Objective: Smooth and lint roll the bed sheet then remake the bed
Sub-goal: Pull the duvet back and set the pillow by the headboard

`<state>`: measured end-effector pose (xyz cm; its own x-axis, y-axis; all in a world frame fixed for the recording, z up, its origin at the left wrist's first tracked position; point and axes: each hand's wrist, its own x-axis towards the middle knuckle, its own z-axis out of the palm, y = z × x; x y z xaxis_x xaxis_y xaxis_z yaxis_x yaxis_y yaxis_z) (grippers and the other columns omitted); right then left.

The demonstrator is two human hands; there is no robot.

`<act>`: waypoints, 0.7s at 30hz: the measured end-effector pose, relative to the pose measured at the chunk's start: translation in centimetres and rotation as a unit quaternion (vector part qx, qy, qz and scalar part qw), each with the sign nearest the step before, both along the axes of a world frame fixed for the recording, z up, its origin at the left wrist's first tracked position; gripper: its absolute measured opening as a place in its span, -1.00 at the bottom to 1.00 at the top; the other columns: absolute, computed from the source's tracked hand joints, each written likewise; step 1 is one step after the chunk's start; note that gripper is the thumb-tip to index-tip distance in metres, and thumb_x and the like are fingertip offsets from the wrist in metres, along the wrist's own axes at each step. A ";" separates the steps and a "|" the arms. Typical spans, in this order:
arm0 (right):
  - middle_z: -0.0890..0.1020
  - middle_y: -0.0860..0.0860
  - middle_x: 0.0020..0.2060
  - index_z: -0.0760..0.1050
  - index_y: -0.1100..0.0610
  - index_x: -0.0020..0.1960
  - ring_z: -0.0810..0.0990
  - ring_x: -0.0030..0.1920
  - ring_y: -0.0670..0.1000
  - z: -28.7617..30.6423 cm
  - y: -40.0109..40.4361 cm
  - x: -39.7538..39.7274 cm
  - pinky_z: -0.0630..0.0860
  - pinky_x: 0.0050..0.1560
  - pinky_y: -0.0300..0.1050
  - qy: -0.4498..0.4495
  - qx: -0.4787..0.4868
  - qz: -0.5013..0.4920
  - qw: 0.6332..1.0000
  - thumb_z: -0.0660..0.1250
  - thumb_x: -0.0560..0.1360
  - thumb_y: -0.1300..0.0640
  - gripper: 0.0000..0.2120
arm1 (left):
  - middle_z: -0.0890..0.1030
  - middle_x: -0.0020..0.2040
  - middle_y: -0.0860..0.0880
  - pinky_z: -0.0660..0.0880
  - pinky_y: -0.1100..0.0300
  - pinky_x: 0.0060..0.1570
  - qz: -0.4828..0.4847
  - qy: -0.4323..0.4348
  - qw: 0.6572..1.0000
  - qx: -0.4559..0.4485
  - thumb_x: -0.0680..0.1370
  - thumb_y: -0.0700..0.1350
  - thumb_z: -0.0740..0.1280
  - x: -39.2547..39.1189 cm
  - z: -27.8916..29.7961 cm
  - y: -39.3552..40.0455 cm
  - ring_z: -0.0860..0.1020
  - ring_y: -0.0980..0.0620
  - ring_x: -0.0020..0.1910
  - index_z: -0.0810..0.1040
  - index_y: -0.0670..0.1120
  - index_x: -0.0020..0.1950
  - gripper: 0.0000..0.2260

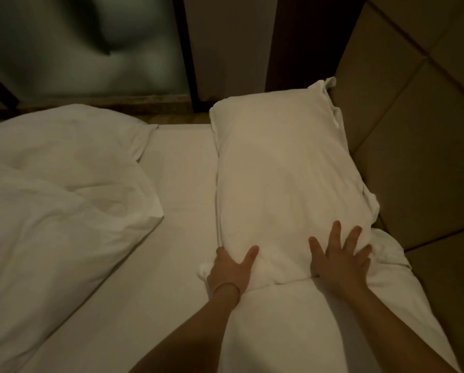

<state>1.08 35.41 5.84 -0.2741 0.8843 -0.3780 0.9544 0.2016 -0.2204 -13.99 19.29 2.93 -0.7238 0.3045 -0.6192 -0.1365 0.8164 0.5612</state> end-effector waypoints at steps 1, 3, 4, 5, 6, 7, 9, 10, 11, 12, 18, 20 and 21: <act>-0.31 0.08 0.55 -0.36 -0.12 0.55 -0.24 0.52 0.35 0.0 -0.9 -0.1 -0.22 0.47 0.32 0.008 0.013 0.036 0.999 -0.21 0.43 -0.52 -0.16 | 0.54 0.31 -0.08 0.44 -0.07 0.28 -0.014 0.002 1.000 -0.010 0.27 0.66 0.11 -0.3 0.1 -0.6 0.53 -0.16 0.24 0.27 0.00 0.43 -0.03; -0.31 0.12 0.54 -0.41 -0.14 0.53 -0.24 0.51 0.37 -0.4 -3.2 0.1 -0.21 0.45 0.35 -0.005 0.046 0.100 0.994 -0.18 0.48 -0.48 -0.21 | 0.55 0.31 -0.10 0.45 -0.06 0.29 -0.034 -0.001 0.999 -0.041 0.34 0.63 0.06 -0.6 -0.1 -2.0 0.54 -0.15 0.25 0.31 -0.05 0.46 -0.05; -0.34 0.14 0.53 -0.48 -0.14 0.50 -0.26 0.50 0.38 -0.7 -4.5 0.3 -0.20 0.47 0.33 -0.026 0.049 0.111 0.992 -0.19 0.48 -0.46 -0.21 | 0.58 0.28 -0.11 0.46 -0.05 0.28 -0.035 0.000 0.998 -0.054 0.38 0.60 0.06 -0.4 -0.2 -2.7 0.55 -0.14 0.23 0.37 -0.08 0.44 -0.08; -0.35 0.17 0.53 -0.50 -0.12 0.50 -0.27 0.50 0.38 -1.0 -5.7 0.6 -0.18 0.49 0.30 -0.043 0.044 0.112 0.992 -0.21 0.49 -0.44 -0.22 | 0.59 0.25 -0.11 0.47 -0.05 0.27 -0.033 0.001 0.997 -0.062 0.42 0.57 0.07 -0.1 -0.3 -3.4 0.56 -0.14 0.21 0.43 -0.10 0.40 -0.13; -0.34 0.20 0.53 -0.47 -0.08 0.52 -0.27 0.50 0.38 -1.0 -6.8 0.6 -0.17 0.51 0.26 -0.050 0.033 0.110 0.992 -0.21 0.50 -0.41 -0.22 | 0.60 0.23 -0.12 0.47 -0.04 0.26 -0.036 0.008 0.997 -0.064 0.45 0.54 0.08 0.4 -0.4 -4.0 0.56 -0.13 0.20 0.46 -0.11 0.36 -0.18; -0.30 0.23 0.53 -0.42 -0.03 0.55 -0.25 0.52 0.35 -0.7 -7.9 0.4 -0.16 0.51 0.23 -0.050 0.026 0.108 0.993 -0.19 0.52 -0.39 -0.22 | 0.59 0.23 -0.12 0.48 -0.02 0.24 -0.043 0.020 0.997 -0.062 0.48 0.51 0.09 0.8 -0.4 -4.7 0.56 -0.13 0.20 0.47 -0.11 0.33 -0.23; -0.19 0.27 0.54 -0.32 0.06 0.58 -0.18 0.54 0.30 -0.2 -10.2 -0.3 -0.15 0.52 0.21 -0.049 0.018 0.121 0.991 -0.17 0.54 -0.38 -0.20 | 0.57 0.21 -0.12 0.49 0.05 0.18 -0.067 0.048 0.995 -0.060 0.54 0.41 0.14 1.2 -0.1 -6.2 0.55 -0.11 0.17 0.49 -0.12 0.27 -0.36; -0.13 0.28 0.55 -0.28 0.10 0.58 -0.14 0.55 0.27 0.0 -11.4 -0.5 -0.15 0.51 0.21 -0.057 0.017 0.136 0.989 -0.21 0.54 -0.39 -0.19 | 0.55 0.20 -0.12 0.48 0.08 0.16 -0.082 0.062 0.993 -0.060 0.58 0.34 0.18 1.2 0.1 -7.0 0.54 -0.10 0.16 0.48 -0.12 0.25 -0.44; -0.06 0.27 0.55 -0.22 0.14 0.59 -0.09 0.55 0.25 0.0 -12.7 -0.7 -0.17 0.49 0.22 -0.068 0.017 0.157 0.985 -0.29 0.51 -0.39 -0.17 | 0.54 0.19 -0.12 0.47 0.09 0.15 -0.097 0.079 0.990 -0.060 0.60 0.28 0.20 1.1 0.4 -7.9 0.53 -0.09 0.16 0.47 -0.12 0.23 -0.51; 0.02 0.25 0.55 -0.13 0.16 0.59 -0.04 0.55 0.23 0.3 -13.9 -0.9 -0.18 0.48 0.23 -0.074 0.016 0.178 0.981 -0.37 0.46 -0.38 -0.12 | 0.52 0.18 -0.10 0.47 0.08 0.15 -0.110 0.101 0.987 -0.056 0.61 0.24 0.22 1.0 0.7 -8.9 0.52 -0.08 0.15 0.46 -0.11 0.22 -0.56; 0.55 0.08 0.17 0.56 0.09 0.18 0.50 0.21 0.14 3.5 -21.3 -3.7 0.35 0.23 0.10 -0.004 -0.019 0.278 0.960 -0.21 0.49 -0.26 -0.29 | 0.46 0.18 0.01 0.47 0.00 0.12 -0.178 0.193 0.965 -0.015 0.55 0.20 0.25 -0.8 3.8 -16.3 0.47 -0.04 0.16 0.41 0.07 0.31 -0.62; 0.52 0.04 0.20 0.50 0.07 0.26 0.49 0.18 0.10 5.1 -23.7 -5.6 0.42 0.12 -0.01 0.020 -0.042 0.306 0.951 -0.10 0.57 -0.22 -0.42 | 0.46 0.23 0.01 0.46 0.01 0.14 -0.158 0.203 0.966 -0.032 0.56 0.20 0.24 -1.4 5.0 -19.1 0.45 -0.05 0.20 0.41 0.10 0.35 -0.61; 0.50 0.03 0.21 0.48 0.07 0.29 0.48 0.19 0.08 6.0 -24.8 -6.6 0.44 0.11 -0.03 0.032 -0.047 0.319 0.946 -0.04 0.60 -0.20 -0.48 | 0.46 0.25 0.01 0.45 0.02 0.14 -0.154 0.211 0.964 -0.047 0.58 0.19 0.23 -1.7 5.7 -20.5 0.44 -0.05 0.21 0.41 0.10 0.35 -0.62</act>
